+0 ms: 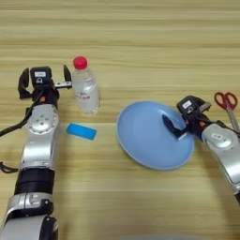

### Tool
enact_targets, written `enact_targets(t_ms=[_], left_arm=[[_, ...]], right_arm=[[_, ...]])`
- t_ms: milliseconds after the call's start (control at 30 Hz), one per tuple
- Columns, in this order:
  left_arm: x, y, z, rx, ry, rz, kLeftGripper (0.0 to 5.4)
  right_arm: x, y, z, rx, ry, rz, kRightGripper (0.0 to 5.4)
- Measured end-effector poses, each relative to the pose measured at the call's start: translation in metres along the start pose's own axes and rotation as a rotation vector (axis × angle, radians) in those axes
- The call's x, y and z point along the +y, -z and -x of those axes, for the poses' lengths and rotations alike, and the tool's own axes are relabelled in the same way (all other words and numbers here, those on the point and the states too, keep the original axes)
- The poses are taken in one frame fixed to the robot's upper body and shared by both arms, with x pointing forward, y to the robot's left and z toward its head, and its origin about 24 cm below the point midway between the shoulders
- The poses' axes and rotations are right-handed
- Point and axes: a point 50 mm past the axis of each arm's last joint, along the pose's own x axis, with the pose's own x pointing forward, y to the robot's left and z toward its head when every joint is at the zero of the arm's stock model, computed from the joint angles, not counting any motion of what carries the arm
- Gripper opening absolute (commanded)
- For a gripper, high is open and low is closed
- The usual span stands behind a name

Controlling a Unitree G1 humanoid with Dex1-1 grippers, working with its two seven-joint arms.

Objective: Move the objects on the table

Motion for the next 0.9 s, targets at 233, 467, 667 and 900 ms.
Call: enact_targets(t_ms=[233, 467, 667, 900], left_arm=[[0.0, 0.0, 0.0, 0.0, 0.0, 0.0, 5.4], [0.0, 0.0, 0.0, 0.0, 0.0, 0.0, 5.4], [0.0, 0.0, 0.0, 0.0, 0.0, 0.0, 5.4], [0.0, 0.0, 0.0, -0.001, 0.0, -0.003, 5.4]], right_arm=[[-0.007, 0.002, -0.004, 0.002, 0.037, 0.026, 5.37], [-0.016, 0.004, -0.01, 0.005, 0.077, 0.04, 5.37], [-0.019, -0.001, -0.015, -0.027, 0.096, 0.025, 5.37], [-0.012, -0.025, -0.014, -0.177, 0.037, -0.052, 5.37]])
